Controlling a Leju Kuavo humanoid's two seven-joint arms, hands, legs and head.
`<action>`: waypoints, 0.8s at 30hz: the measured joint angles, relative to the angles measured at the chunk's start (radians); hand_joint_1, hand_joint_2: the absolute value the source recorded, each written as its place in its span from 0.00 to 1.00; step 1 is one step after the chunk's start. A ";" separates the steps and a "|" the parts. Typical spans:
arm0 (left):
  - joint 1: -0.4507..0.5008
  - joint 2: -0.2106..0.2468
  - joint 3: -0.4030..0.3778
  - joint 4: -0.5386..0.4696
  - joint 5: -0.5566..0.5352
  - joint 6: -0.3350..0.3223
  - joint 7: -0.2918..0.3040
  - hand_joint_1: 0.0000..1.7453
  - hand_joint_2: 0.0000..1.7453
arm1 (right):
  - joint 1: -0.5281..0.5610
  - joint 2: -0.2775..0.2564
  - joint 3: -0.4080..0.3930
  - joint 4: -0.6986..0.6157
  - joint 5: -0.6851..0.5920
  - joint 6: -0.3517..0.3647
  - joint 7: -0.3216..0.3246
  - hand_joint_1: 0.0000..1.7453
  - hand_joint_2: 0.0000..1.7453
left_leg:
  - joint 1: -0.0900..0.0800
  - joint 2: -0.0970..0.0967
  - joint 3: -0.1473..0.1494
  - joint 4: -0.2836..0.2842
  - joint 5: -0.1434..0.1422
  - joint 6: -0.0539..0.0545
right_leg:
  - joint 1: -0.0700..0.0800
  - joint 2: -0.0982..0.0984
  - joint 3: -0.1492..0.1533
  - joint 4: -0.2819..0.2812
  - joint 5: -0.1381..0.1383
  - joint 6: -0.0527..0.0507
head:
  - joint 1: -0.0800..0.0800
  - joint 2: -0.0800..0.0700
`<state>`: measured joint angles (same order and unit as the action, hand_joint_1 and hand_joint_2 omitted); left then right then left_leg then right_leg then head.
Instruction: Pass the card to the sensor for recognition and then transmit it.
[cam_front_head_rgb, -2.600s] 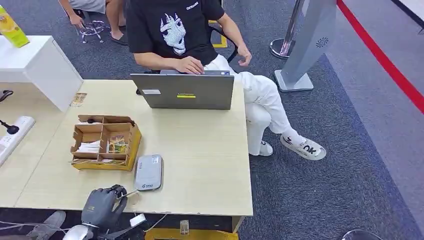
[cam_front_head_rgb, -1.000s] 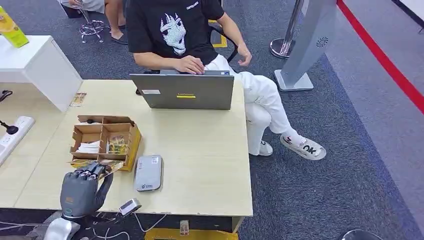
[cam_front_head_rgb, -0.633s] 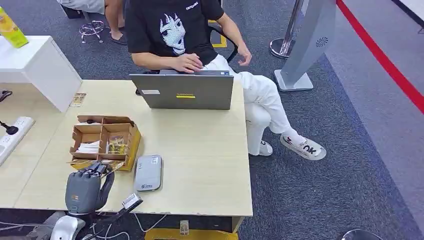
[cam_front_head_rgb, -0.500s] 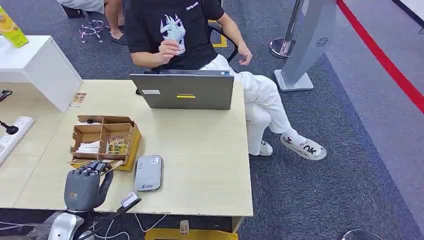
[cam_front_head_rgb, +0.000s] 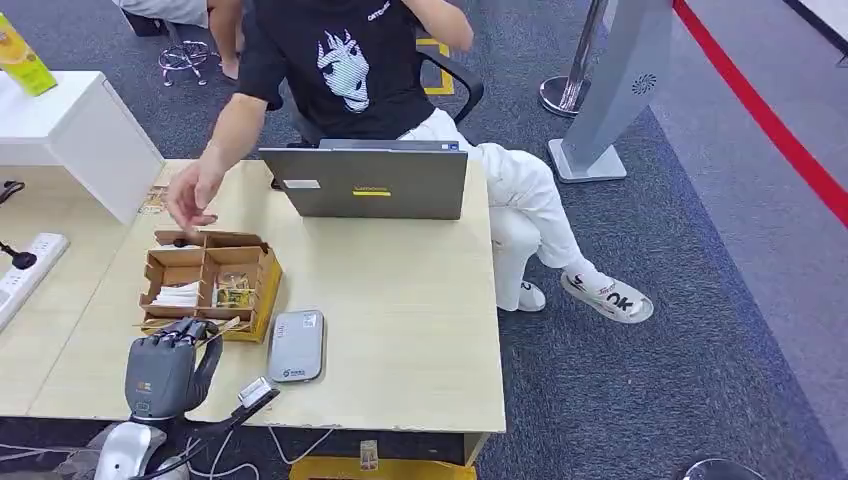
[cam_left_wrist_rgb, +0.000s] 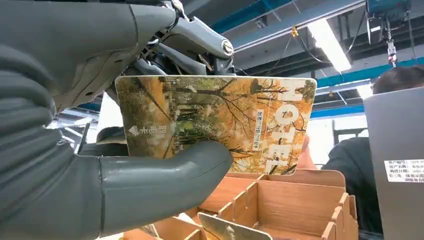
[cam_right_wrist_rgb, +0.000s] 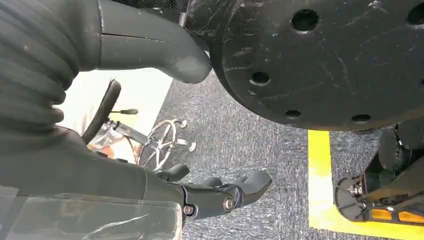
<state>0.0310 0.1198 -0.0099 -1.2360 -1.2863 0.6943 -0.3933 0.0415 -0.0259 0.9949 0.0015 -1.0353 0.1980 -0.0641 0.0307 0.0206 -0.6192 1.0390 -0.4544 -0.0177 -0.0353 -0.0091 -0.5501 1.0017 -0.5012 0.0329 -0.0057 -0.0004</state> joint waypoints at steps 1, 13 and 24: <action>0.000 0.000 0.000 0.001 0.000 0.000 0.000 1.00 1.00 | 0.000 0.000 0.000 0.000 0.000 0.000 0.000 0.00 1.00 | 0.000 0.000 0.000 0.000 0.000 0.000 | 0.000 0.000 0.000 0.000 0.000 0.000 | 0.000 0.000; -0.509 0.180 0.018 0.170 0.137 -0.139 0.074 1.00 1.00 | -0.017 -0.028 0.025 0.000 0.052 0.023 0.016 0.00 1.00 | 0.002 -0.003 -0.002 0.000 0.008 -0.003 | 0.002 -0.003 -0.004 0.002 0.006 -0.004 | 0.001 0.000; -0.605 0.214 -0.040 0.331 0.152 -0.045 0.082 1.00 1.00 | -0.019 -0.036 0.029 -0.006 0.051 0.021 0.018 0.00 1.00 | 0.002 -0.001 -0.003 0.000 0.007 -0.002 | 0.002 0.000 -0.007 0.002 0.007 -0.003 | 0.001 0.000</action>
<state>-0.5740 0.3334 -0.0500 -0.9048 -1.1345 0.6493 -0.3117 0.0229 -0.0622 1.0243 -0.0050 -0.9838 0.2194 -0.0458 0.0323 0.0200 -0.6226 1.0393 -0.4473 -0.0198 -0.0334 -0.0092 -0.5573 1.0036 -0.4946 0.0296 -0.0046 -0.0004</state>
